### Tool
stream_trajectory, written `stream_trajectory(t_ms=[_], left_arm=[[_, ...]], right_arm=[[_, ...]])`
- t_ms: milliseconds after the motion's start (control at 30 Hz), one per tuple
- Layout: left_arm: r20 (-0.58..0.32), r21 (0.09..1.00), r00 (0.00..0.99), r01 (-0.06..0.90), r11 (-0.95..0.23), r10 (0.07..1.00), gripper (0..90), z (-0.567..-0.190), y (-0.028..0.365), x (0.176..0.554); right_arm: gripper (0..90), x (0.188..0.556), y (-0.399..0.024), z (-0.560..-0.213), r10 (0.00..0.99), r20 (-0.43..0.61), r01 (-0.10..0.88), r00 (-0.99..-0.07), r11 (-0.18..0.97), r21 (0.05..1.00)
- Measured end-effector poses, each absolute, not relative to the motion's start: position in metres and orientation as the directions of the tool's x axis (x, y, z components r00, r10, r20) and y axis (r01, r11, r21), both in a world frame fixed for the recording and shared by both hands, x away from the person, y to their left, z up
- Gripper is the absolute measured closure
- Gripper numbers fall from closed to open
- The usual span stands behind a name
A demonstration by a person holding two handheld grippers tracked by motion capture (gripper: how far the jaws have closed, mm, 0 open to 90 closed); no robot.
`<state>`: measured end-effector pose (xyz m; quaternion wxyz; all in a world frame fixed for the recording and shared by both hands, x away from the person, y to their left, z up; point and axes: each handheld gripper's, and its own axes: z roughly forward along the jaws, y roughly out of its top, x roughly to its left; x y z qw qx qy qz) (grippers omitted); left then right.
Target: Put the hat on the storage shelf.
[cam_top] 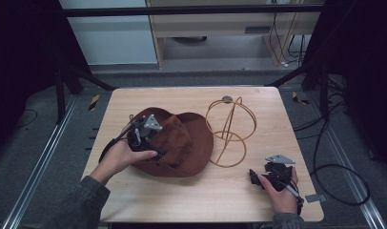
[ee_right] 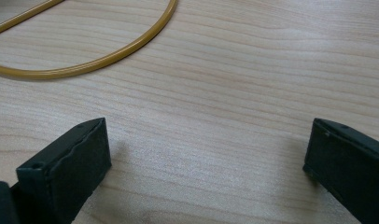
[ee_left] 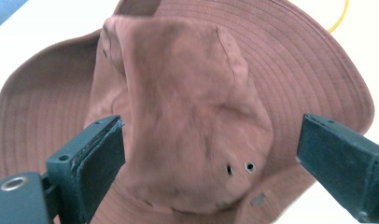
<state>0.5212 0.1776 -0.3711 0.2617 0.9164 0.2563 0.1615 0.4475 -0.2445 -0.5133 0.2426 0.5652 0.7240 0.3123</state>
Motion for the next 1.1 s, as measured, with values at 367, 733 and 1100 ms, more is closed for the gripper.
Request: stream_trajectory(t_ms=[367,733,1100], left_arm=[[0.18,0.514,0.813,0.402,-0.757,0.554,7.1,-0.369,0.15,0.555],[0.171,0.508,0.782,0.451,-0.734,0.599,7.6,-0.38,0.148,0.575],[0.139,0.506,0.764,0.491,-0.709,0.63,11.6,-0.39,0.155,0.584]], right_arm=[[0.5,0.448,-0.245,-0.513,0.97,-0.001,0.666,-0.245,0.169,0.727],[0.5,0.448,-0.245,-0.513,0.97,-0.001,0.666,-0.244,0.168,0.727],[0.6,0.448,-0.244,-0.513,0.97,-0.001,0.666,-0.242,0.167,0.727]])
